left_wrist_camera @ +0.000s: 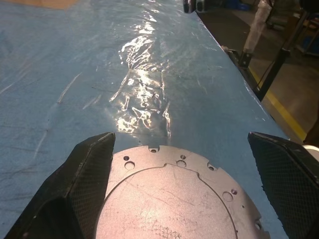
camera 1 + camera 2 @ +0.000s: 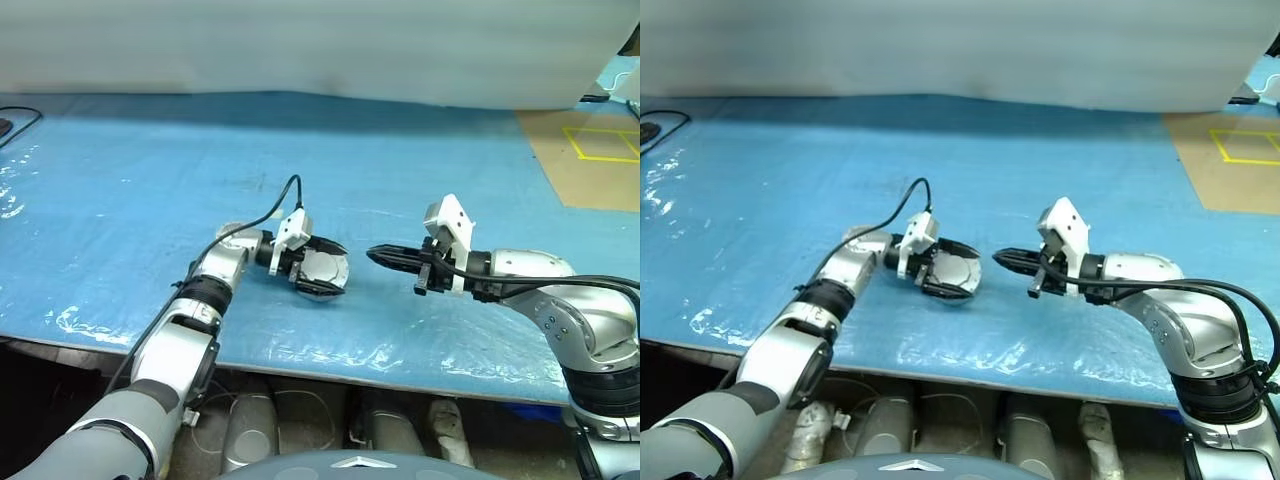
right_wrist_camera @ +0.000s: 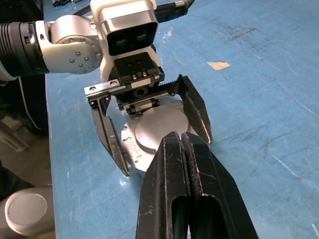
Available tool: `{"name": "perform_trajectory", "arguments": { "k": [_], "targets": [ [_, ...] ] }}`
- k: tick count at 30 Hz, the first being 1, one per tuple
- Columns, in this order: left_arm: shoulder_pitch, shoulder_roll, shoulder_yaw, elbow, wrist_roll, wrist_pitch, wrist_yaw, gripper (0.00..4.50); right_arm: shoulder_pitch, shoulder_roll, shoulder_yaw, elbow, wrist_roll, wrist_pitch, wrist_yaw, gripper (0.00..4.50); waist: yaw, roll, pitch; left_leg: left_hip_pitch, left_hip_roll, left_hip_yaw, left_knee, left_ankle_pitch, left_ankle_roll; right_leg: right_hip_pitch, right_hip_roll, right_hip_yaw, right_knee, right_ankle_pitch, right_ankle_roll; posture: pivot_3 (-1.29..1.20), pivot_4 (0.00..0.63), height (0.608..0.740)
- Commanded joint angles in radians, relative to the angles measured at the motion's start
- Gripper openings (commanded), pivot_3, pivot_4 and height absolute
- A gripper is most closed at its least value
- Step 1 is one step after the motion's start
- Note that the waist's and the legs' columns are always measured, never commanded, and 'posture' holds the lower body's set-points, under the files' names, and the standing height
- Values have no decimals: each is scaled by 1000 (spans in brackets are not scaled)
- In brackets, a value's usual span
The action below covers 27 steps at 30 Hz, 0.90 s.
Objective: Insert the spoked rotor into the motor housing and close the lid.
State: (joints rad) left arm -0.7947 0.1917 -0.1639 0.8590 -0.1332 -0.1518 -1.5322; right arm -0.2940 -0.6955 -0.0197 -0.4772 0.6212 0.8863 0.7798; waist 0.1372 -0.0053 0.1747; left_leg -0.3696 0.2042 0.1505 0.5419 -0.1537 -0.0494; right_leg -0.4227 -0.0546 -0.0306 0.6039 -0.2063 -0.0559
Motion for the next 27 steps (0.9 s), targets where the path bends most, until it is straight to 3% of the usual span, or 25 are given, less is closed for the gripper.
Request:
{"name": "perform_trajectory", "arguments": {
  "k": [1,9,14,19,27],
  "targets": [
    [49,17,-31,-25,17,29,-13,4500,-19,0,12,-5,-14,-29,-4,19,-4,0,0,0,0,0,0,0,0,0,0,0,0,0,0,0,150,740],
    [54,-19,41,-123,-73,69,52,4500,-38,13,26,32,-40,-55,-10,19,-8,0,0,0,0,0,0,0,0,0,0,0,0,0,0,0,150,740],
    [41,1,103,-301,-176,179,86,4500,-36,21,17,30,-45,-106,7,19,-8,0,0,-1,1,0,0,0,1,0,0,0,0,3,-5,0,150,740],
    [151,98,159,-607,-299,372,140,4500,-33,16,27,17,-29,-125,44,19,-20,1,0,-1,1,1,-1,0,0,-1,0,0,0,3,-6,0,150,740],
    [375,294,177,-849,-367,552,190,4500,-92,52,84,94,-89,-164,42,19,-33,2,1,-1,1,1,-1,-1,1,-2,0,0,0,-1,0,0,150,740]
  ]
}}
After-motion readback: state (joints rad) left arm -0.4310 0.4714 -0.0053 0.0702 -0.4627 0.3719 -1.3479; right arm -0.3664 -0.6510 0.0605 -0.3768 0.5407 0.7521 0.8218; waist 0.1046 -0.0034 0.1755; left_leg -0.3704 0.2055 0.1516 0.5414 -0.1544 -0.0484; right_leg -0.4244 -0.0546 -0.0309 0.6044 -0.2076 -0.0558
